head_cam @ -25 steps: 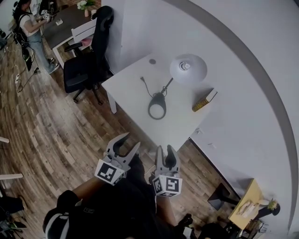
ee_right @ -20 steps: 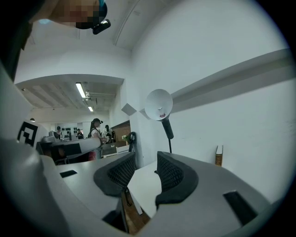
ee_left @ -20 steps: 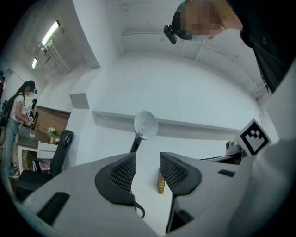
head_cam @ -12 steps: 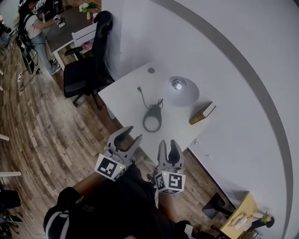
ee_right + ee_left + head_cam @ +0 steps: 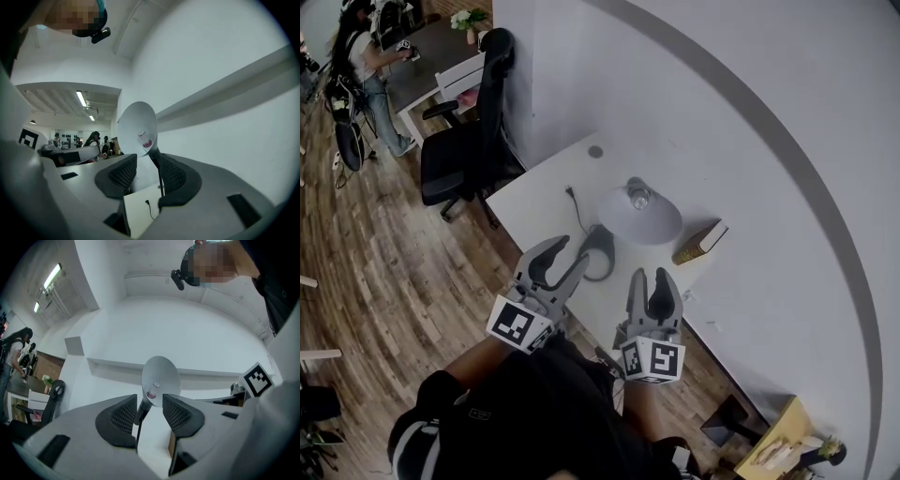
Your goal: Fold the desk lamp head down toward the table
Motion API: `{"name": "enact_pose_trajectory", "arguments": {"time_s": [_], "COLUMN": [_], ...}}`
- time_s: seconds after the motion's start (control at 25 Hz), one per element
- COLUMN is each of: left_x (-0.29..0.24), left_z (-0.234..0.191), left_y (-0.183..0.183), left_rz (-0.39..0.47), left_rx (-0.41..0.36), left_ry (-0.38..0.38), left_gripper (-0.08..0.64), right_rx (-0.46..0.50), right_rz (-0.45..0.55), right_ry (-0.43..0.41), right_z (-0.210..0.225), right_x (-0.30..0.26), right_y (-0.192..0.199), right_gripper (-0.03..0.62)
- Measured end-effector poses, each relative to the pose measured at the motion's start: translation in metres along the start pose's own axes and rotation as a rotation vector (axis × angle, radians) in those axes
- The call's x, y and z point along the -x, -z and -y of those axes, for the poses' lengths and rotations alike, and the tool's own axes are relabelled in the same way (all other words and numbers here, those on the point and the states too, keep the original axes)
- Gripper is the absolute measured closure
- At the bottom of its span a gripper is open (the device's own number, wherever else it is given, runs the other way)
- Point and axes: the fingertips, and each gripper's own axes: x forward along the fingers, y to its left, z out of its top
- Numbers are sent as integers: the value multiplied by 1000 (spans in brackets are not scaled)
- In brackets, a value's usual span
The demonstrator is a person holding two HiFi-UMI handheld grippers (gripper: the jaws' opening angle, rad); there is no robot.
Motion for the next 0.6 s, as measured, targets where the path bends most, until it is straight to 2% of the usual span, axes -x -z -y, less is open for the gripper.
{"name": "enact_pose_trajectory", "arguments": {"time_s": [0.36,0.6], "left_x": [-48,-73], "left_z": [-11,-23], "left_y": [-25,-22], "left_rz": [46,4], "left_rx": [-31,-16], "left_ry": [22,32], "left_gripper": [388,390], "right_rx": [-30,-24], "right_rz": [74,99], "right_ry": [-9,-10], "right_z": [15,18], "right_x": [-32,-48], "right_y": [-30,-37], "right_gripper": [425,442]}}
